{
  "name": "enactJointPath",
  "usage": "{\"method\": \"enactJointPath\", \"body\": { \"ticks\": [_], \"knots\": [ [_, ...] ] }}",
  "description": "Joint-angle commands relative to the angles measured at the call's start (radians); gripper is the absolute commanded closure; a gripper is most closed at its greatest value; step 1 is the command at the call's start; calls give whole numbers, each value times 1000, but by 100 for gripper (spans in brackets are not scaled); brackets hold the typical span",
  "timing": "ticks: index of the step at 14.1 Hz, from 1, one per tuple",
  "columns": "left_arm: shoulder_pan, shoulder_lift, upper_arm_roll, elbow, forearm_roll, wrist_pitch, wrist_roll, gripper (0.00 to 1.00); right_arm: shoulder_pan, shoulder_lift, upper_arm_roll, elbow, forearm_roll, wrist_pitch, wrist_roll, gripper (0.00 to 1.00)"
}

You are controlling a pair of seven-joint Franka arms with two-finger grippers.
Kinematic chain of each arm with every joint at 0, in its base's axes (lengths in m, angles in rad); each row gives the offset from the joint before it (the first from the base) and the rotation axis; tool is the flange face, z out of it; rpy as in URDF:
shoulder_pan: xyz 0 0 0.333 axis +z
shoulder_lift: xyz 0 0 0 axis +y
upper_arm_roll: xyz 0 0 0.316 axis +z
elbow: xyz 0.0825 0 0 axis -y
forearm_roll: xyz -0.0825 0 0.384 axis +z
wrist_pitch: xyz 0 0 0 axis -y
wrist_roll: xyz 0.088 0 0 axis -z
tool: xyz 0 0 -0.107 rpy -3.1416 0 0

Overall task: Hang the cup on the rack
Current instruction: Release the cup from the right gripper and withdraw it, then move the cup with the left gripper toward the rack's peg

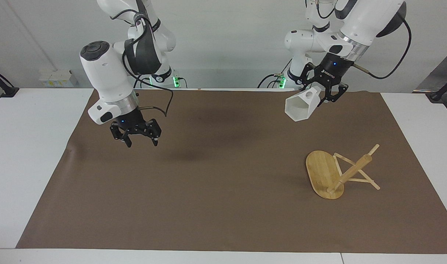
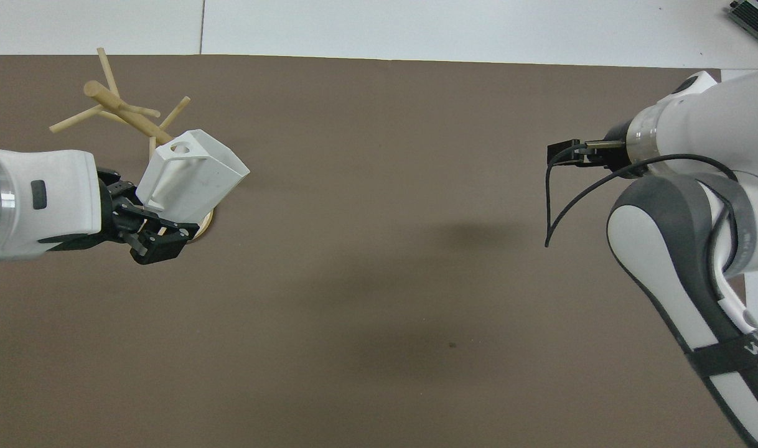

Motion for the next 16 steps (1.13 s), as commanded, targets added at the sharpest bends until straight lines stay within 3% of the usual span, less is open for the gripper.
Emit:
{"method": "enactJointPath", "body": {
  "ticks": [1, 11, 16],
  "knots": [
    [43, -12, -3, -40, 14, 38, -56, 100, -11, -26, -48, -2, -28, -55, -73, 0],
    [28, 172, -3, -62, 16, 234, -209, 100, -14, -30, -111, 211, -51, -350, -141, 0],
    [26, 200, -5, -67, 16, 298, -311, 100, -14, -30, -111, 240, -29, -382, -141, 0]
  ]
}}
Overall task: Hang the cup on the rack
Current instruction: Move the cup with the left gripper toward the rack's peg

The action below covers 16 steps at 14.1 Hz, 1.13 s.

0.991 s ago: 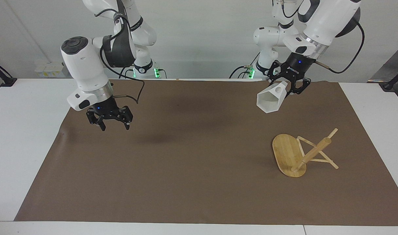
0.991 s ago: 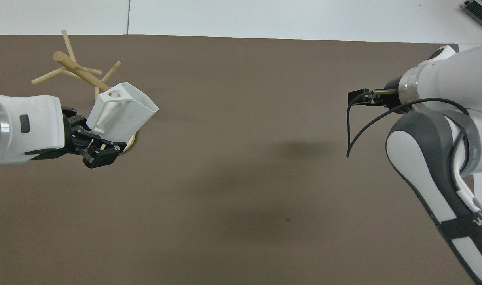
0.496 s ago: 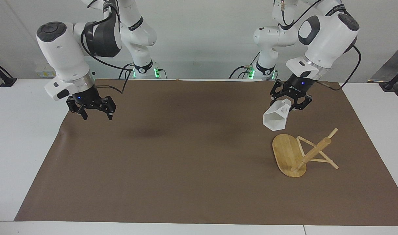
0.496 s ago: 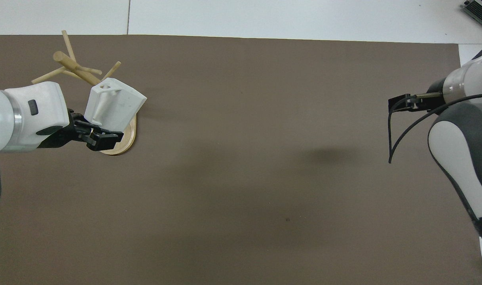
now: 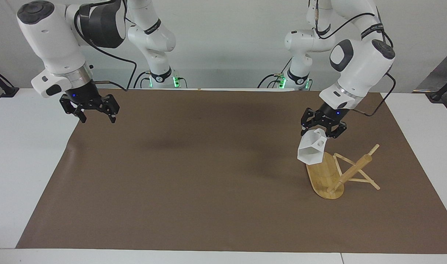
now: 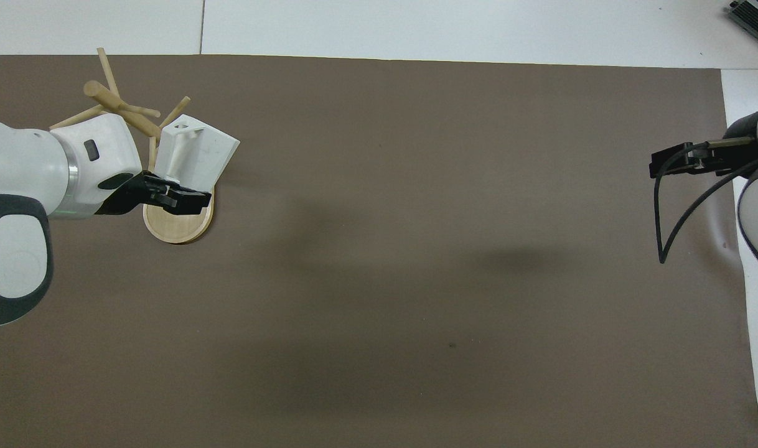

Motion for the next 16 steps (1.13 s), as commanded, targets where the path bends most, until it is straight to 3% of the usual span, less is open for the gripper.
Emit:
{"method": "enactJointPath", "body": {
  "ticks": [1, 7, 16],
  "knots": [
    [-10, 8, 2, -5, 15, 39, -77, 100, -8, 8, 6, 18, 7, -19, -19, 0],
    [-1, 60, 2, 2, 12, 105, -108, 100, -3, 2, 6, 11, 6, -18, -11, 0],
    [5, 64, 5, 29, 7, 63, -150, 100, 6, -20, 9, -32, 14, -2, 4, 0]
  ]
}}
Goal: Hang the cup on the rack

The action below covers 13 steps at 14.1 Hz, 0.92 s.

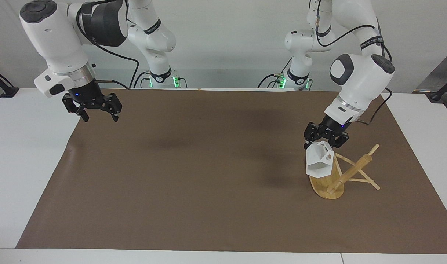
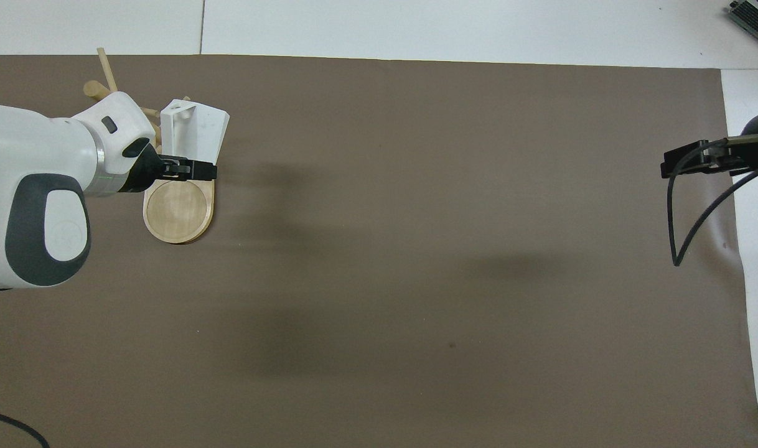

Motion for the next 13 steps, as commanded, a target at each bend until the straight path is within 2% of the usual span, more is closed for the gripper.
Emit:
{"method": "enactJointPath", "body": {
  "ticks": [1, 4, 13],
  "knots": [
    [-3, -2, -2, 19, 7, -23, -51, 100, -6, -23, 4, -31, 12, 3, 25, 0],
    [6, -9, -4, 19, 4, -22, -59, 100, -7, -26, 4, -39, 88, 3, 65, 0],
    [48, -11, 1, 19, -3, -40, -108, 100, -7, -30, 2, -39, 91, -8, 62, 0]
  ]
}}
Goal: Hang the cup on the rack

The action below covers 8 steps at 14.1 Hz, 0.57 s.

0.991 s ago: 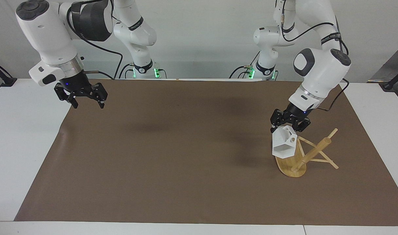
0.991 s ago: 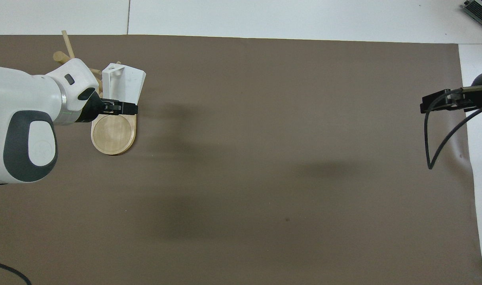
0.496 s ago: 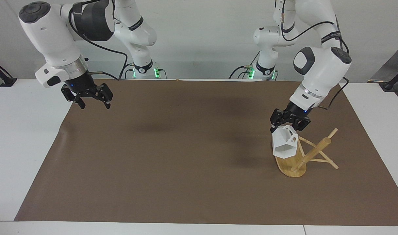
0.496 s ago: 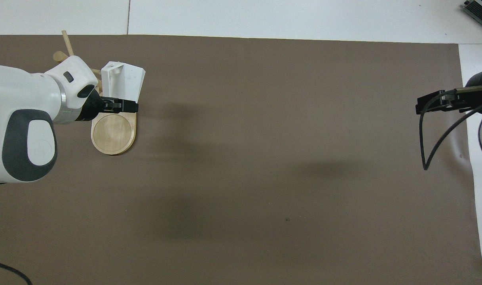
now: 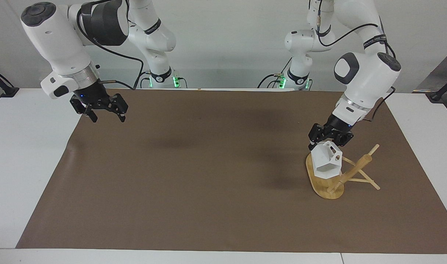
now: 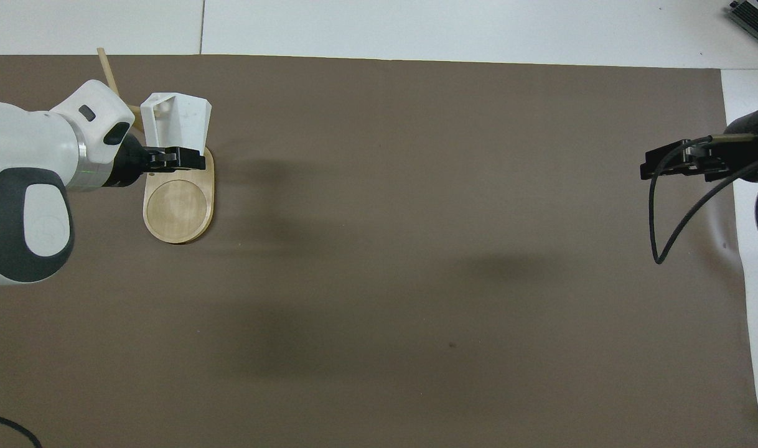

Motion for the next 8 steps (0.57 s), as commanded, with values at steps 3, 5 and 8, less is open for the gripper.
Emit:
{"method": "enactJointPath", "body": {
  "ticks": [3, 5, 8],
  "knots": [
    [24, -11, -4, 7, -13, -39, -16, 100, -6, -29, 2, -28, 18, -7, 10, 0],
    [31, -11, -1, 8, -46, -50, -16, 100, -6, -29, 2, -28, 18, -7, 10, 0],
    [73, -11, -2, 10, -77, -62, -13, 100, -6, -29, 2, -28, 18, -7, 10, 0]
  ]
}}
